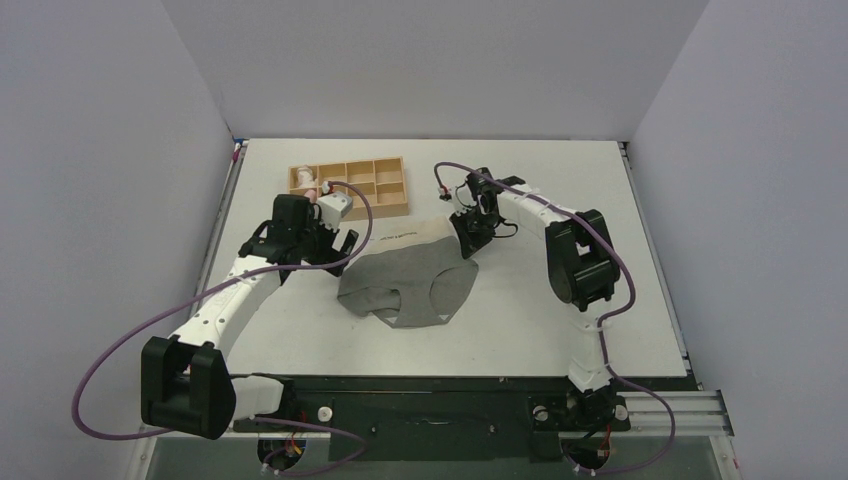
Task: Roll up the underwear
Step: Flatten out the underwear at the center of the board.
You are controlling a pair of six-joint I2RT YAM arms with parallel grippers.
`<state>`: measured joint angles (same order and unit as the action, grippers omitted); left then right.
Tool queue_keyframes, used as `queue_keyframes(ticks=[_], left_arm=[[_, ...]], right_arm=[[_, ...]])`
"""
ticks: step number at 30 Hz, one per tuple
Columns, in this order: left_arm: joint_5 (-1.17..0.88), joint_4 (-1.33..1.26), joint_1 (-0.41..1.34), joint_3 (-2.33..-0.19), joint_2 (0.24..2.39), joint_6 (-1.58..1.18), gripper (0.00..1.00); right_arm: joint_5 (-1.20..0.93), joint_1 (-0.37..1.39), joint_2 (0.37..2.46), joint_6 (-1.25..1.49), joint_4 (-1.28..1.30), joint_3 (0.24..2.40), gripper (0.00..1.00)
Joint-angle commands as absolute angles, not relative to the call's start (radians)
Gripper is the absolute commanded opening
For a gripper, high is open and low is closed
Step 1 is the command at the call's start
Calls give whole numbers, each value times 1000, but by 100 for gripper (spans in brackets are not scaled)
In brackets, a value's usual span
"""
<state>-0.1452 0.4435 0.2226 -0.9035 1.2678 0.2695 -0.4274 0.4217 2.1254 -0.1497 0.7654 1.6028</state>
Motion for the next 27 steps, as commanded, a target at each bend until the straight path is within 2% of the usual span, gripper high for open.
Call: queue_keyframes(ticks=[1, 10, 18, 22, 27], left_arm=[[-135, 386, 224, -921, 1270, 265, 97], [-134, 379, 224, -935, 1277, 267, 97], [-122, 379, 224, -937, 1280, 268, 97], [-116, 387, 223, -938, 1273, 274, 97], [-110, 391, 223, -935, 1275, 289, 97]], right_arm=[[-398, 372, 2017, -195, 808, 1624, 0], [-190, 355, 1852, -277, 974, 1774, 0], [-104, 605, 1794, -294, 964, 1606, 0], [-135, 675, 1829, -310, 950, 1471, 12], [-130, 676, 1818, -316, 935, 1403, 33]])
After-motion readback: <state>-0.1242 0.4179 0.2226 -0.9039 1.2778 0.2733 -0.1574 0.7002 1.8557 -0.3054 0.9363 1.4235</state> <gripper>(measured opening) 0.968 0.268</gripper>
